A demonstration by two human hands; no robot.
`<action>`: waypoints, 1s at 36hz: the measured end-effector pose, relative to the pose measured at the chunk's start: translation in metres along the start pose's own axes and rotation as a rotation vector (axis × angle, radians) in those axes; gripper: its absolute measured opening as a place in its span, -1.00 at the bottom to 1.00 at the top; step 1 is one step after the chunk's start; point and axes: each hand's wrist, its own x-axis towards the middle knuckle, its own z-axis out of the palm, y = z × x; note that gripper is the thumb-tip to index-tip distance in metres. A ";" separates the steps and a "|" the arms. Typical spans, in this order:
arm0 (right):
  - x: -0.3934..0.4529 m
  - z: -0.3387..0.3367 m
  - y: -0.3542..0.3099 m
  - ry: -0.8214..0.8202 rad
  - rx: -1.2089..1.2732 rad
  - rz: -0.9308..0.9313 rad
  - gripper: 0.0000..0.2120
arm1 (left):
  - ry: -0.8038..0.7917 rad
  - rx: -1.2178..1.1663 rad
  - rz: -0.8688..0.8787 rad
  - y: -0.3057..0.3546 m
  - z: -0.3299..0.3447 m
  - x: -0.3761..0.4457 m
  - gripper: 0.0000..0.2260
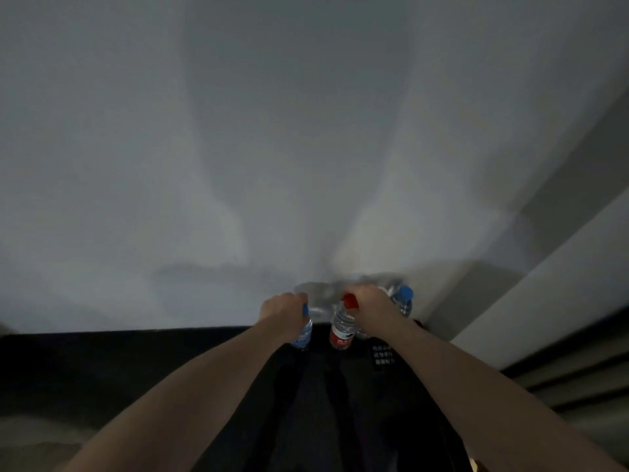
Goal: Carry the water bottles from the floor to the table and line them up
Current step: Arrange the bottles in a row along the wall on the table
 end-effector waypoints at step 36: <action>0.023 -0.003 0.020 0.042 0.003 -0.056 -0.61 | 0.032 0.006 -0.005 0.044 0.032 0.052 -0.60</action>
